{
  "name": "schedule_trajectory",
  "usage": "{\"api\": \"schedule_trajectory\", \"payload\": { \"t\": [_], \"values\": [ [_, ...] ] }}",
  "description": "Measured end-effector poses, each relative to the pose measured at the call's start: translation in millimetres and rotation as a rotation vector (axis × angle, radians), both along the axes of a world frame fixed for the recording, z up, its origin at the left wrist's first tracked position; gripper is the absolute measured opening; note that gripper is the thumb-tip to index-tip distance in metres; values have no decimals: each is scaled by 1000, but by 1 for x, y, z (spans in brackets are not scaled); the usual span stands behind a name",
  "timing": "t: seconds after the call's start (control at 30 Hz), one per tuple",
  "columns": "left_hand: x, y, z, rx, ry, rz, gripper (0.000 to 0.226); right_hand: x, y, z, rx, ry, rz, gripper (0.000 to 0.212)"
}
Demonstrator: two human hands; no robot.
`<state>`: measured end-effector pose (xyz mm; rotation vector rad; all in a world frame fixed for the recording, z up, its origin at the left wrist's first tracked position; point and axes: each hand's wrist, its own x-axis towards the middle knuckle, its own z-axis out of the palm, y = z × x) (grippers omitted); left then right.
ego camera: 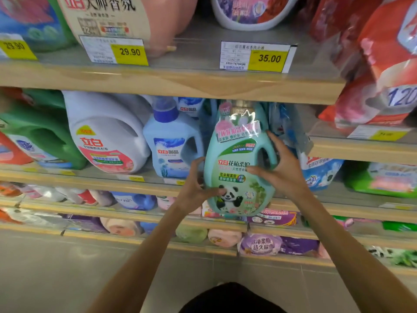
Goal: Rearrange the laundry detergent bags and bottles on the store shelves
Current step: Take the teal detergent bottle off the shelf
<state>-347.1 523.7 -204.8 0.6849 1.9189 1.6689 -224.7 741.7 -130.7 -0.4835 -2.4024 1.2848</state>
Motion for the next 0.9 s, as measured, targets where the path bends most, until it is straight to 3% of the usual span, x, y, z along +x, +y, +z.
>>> {"api": "schedule_trajectory", "payload": {
  "t": [0.37, 0.67, 0.9],
  "values": [
    [-38, 39, 10, 4, 168, 39, 91, -31, 26, 1, -24, 169, 53, 106],
    [-53, 60, 13, -116, 262, 81, 98, -35, 32, 2, 175, 115, 31, 108],
    [-51, 69, -1, -189, 301, 149, 100, -35, 32, -9, 199, 108, -3, 108]
  ]
}}
